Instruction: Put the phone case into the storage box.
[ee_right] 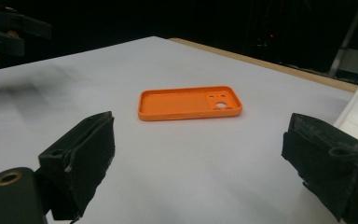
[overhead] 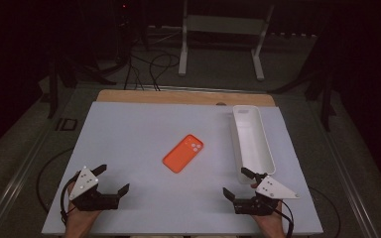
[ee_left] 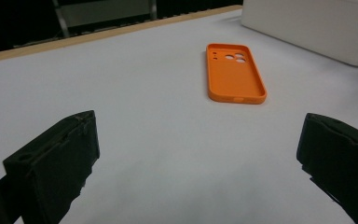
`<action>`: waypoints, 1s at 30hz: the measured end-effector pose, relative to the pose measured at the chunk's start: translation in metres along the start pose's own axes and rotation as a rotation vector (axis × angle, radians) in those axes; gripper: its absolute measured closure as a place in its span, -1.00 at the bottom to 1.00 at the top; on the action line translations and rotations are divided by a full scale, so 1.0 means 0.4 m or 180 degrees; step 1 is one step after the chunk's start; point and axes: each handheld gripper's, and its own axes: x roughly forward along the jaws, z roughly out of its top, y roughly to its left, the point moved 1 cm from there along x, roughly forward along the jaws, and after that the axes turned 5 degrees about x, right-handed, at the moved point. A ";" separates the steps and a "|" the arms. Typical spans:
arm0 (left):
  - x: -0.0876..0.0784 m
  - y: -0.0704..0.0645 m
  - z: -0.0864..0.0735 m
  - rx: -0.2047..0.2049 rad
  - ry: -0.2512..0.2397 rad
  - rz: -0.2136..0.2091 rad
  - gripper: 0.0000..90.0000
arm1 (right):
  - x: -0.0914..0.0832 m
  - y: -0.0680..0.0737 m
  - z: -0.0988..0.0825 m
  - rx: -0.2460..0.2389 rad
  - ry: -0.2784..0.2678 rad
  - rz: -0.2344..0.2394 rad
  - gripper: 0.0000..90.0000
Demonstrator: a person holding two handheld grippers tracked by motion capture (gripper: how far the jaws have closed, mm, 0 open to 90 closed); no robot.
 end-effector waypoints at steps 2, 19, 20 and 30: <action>0.001 -0.001 0.000 0.0004 0.0006 0.0001 -1.00 | -0.001 -0.001 0.000 -0.0004 -0.0009 0.0010 -0.80; 0.011 -0.013 0.033 -0.0064 0.0133 0.0003 -1.00 | -0.010 -0.006 -0.001 0.0041 -0.0050 -0.0004 -0.80; 0.011 -0.014 0.037 -0.0056 0.0133 0.0000 -1.00 | -0.010 -0.007 -0.002 0.0040 -0.0044 -0.0015 -0.80; 0.018 -0.012 0.083 -0.0039 0.0156 0.0020 -1.00 | -0.027 -0.030 0.002 0.0088 -0.0090 -0.0092 -0.80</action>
